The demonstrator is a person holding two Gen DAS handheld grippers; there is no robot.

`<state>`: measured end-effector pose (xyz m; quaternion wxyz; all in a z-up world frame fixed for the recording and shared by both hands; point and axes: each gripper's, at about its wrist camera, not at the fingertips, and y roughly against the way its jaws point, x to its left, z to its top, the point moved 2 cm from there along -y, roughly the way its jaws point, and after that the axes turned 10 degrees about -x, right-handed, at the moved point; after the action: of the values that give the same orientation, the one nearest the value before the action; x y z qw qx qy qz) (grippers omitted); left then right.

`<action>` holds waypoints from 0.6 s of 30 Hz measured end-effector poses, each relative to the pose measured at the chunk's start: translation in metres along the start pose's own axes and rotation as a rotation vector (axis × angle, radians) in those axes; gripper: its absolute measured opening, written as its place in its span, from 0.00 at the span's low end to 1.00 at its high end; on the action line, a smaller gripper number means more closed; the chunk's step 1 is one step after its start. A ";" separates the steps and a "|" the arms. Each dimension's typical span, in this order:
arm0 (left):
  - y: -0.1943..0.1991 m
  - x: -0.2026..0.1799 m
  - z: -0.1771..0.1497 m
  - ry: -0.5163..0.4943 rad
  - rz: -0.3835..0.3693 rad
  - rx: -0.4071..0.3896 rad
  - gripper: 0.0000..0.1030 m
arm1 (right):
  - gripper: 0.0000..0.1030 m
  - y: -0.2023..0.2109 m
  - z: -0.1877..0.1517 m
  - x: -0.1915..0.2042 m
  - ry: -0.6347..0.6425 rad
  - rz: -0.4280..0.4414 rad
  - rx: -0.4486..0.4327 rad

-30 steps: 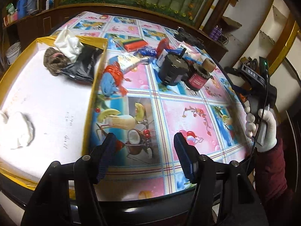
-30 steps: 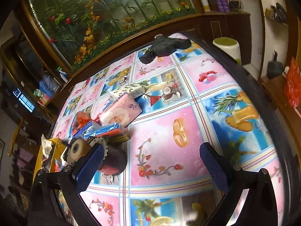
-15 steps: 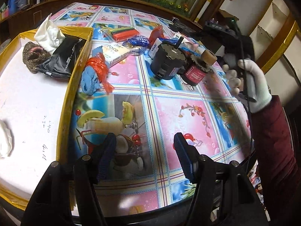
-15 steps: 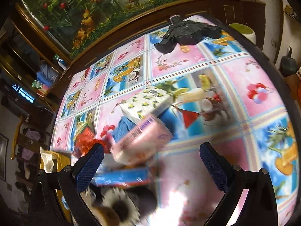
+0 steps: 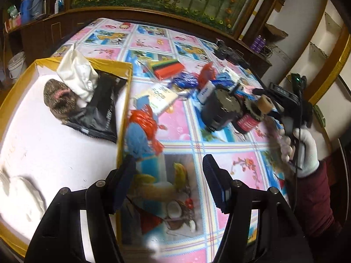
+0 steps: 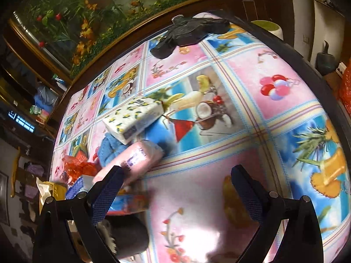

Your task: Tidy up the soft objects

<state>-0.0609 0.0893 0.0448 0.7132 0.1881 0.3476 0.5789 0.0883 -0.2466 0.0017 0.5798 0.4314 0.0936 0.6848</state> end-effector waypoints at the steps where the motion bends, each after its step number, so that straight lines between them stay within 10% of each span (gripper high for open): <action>1: -0.003 0.003 0.001 0.001 0.015 0.006 0.61 | 0.97 0.002 -0.002 -0.002 0.001 0.008 -0.010; 18: -0.043 -0.007 0.000 -0.124 0.185 0.031 0.61 | 0.97 0.013 -0.020 -0.005 0.049 0.066 -0.051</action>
<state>-0.0318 0.0717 0.0174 0.6739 0.2656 0.2929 0.6242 0.0647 -0.2475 -0.0052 0.5651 0.4026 0.0758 0.7161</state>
